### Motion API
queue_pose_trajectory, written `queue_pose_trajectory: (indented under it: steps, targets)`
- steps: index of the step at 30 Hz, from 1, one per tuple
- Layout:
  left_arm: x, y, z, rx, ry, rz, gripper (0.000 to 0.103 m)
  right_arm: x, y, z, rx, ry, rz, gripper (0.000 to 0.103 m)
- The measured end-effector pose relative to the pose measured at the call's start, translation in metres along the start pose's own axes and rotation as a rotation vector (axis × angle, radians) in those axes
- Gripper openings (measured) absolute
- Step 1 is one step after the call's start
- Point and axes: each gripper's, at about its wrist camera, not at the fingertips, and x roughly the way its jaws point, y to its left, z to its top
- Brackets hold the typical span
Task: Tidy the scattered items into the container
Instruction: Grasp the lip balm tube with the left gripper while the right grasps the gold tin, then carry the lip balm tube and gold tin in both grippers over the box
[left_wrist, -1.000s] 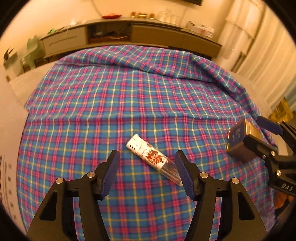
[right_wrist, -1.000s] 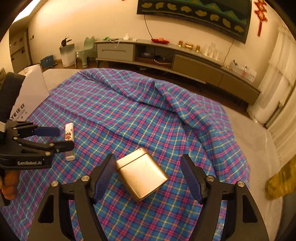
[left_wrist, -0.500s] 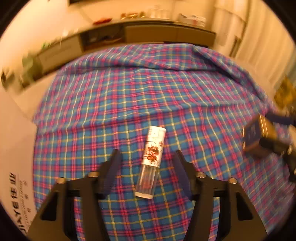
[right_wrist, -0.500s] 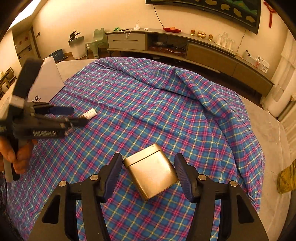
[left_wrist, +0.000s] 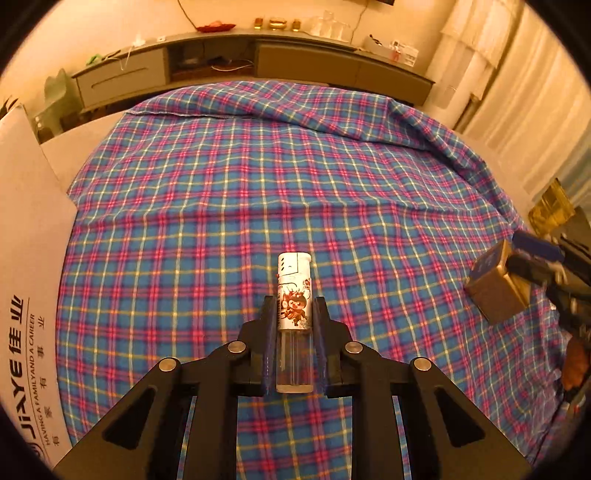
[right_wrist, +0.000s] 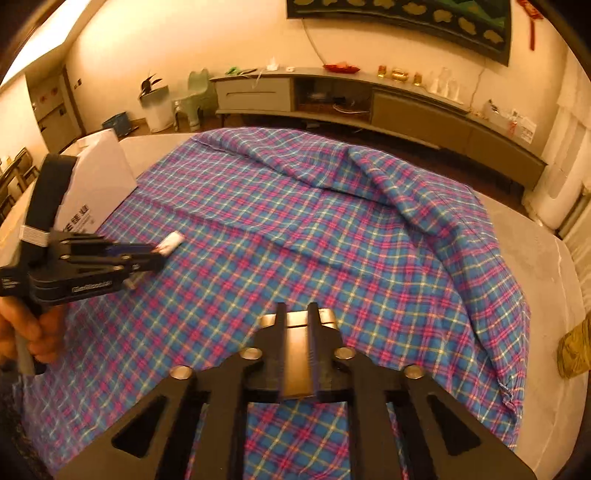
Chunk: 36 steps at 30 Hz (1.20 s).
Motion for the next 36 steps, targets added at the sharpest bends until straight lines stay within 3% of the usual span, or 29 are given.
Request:
queue_pose_trajectory:
  steps: [1,2,3,8,9,10,13,21,36]
  targets:
    - [0.000,-0.001,-0.001,0.005,-0.001,0.003,0.019,0.002,-0.001,-0.002,-0.002,0.011,-0.010,0.070]
    - [0.000,-0.003,-0.001,0.009,-0.001,0.003,0.019,0.004,-0.003,-0.004,-0.005,0.011,-0.023,0.078]
    - [0.000,-0.005,-0.001,0.013,-0.002,0.003,0.019,0.004,-0.005,-0.006,-0.005,0.006,-0.031,0.079]
    - [0.000,-0.007,-0.002,0.020,-0.007,0.006,0.019,0.014,-0.010,-0.016,0.000,0.051,-0.010,0.079]
    - [0.000,-0.006,-0.002,0.014,-0.006,0.005,0.019,0.017,-0.006,-0.018,-0.016,0.063,-0.012,0.071]
    - [-0.001,-0.005,-0.002,0.008,-0.009,0.002,0.019,0.019,-0.004,-0.019,-0.028,0.074,-0.017,0.050]
    - [-0.013,-0.003,0.000,-0.013,-0.035,-0.004,0.019,0.022,-0.001,-0.018,-0.019,0.092,-0.035,0.050]
    - [-0.054,0.002,-0.002,-0.056,-0.087,-0.051,0.019,-0.005,0.005,-0.005,0.025,0.019,0.018,0.050]
    - [-0.143,0.008,-0.021,-0.050,-0.214,-0.090,0.019,-0.069,0.067,-0.002,0.022,-0.123,0.142,0.050]
